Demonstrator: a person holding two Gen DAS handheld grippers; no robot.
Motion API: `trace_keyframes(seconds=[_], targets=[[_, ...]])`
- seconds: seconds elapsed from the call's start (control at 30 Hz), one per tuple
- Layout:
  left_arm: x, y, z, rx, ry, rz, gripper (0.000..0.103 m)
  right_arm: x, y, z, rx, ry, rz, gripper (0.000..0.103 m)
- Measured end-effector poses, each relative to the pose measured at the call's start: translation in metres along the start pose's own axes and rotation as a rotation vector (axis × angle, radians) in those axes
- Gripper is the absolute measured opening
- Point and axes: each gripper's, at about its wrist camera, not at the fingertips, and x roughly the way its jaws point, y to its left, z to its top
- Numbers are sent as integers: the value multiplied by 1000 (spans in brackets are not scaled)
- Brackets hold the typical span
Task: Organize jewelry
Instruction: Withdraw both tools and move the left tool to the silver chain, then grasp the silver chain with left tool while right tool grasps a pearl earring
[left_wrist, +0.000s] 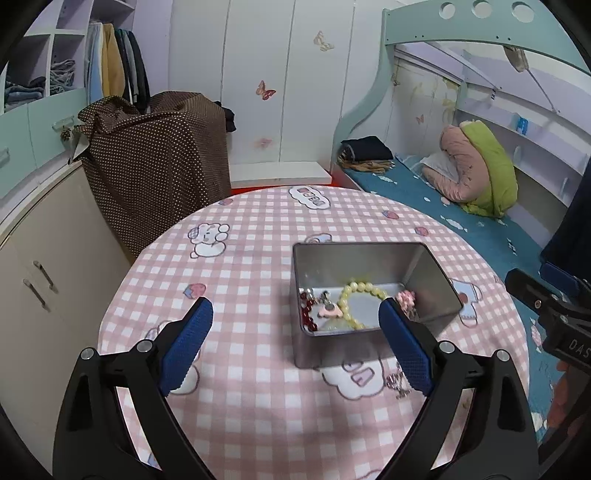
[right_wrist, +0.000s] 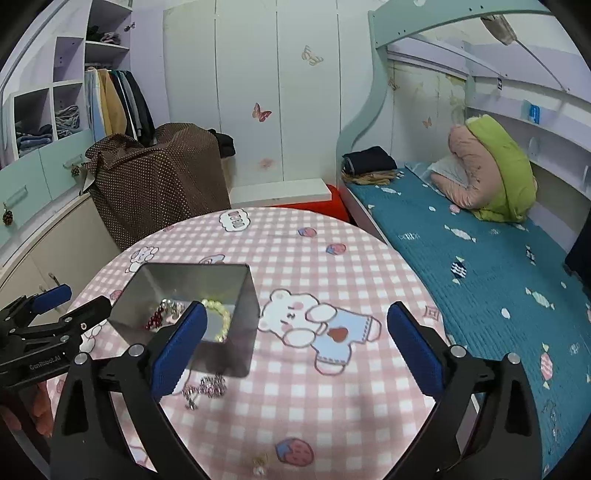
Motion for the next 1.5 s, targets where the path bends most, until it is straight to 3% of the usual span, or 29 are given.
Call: trace_keyframes(seconds=[0.37, 0.77, 1.0, 1.07, 1.23, 1.5], targets=[[-5, -28, -28, 51, 64, -66, 92, -2, -22, -33, 23, 96, -29, 96], [25, -61, -44, 126, 122, -95, 90, 6, -25, -51, 30, 136, 23, 96], [48, -73, -53, 157, 174, -78, 61, 12, -29, -55, 37, 151, 49, 96], [53, -75, -56, 163, 192, -90, 43, 14, -32, -56, 42, 155, 46, 96], [56, -81, -60, 208, 201, -135, 12, 13, -40, -59, 56, 160, 45, 96], [42, -71, -56, 154, 180, -186, 11, -4, -28, -72, -24, 168, 89, 96]])
